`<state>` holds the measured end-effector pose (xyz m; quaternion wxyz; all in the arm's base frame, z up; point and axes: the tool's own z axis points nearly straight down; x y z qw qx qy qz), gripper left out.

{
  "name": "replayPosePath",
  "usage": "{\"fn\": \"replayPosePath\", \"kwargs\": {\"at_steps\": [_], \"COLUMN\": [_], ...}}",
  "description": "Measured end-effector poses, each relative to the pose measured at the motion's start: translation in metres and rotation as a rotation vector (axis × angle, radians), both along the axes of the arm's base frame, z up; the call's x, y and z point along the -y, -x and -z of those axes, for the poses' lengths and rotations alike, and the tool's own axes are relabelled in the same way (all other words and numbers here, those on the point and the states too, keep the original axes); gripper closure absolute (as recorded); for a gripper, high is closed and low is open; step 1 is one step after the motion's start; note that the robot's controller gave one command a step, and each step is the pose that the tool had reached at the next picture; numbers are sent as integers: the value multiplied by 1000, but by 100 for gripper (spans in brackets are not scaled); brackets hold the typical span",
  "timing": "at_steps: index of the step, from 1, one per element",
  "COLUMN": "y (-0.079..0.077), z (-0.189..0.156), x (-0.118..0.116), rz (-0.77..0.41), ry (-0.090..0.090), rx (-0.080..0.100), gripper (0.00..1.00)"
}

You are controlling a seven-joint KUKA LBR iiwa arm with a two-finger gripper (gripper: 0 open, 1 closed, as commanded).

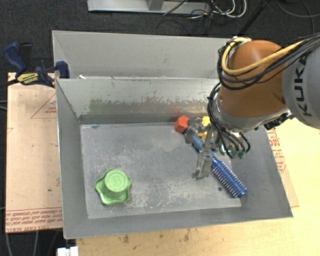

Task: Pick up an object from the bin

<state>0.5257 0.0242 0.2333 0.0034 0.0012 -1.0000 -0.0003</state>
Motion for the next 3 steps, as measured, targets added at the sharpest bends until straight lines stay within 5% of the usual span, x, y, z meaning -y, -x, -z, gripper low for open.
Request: {"fn": "replayPosePath", "kwargs": {"at_steps": [1, 2, 3], "y": [13, -6, -9], "z": [47, 144, 105], "x": [150, 141, 161], "rz": [-4, 167, 119], "ry": [3, -1, 2], "rx": [5, 2, 13], "gripper": [0, 0, 0]}}
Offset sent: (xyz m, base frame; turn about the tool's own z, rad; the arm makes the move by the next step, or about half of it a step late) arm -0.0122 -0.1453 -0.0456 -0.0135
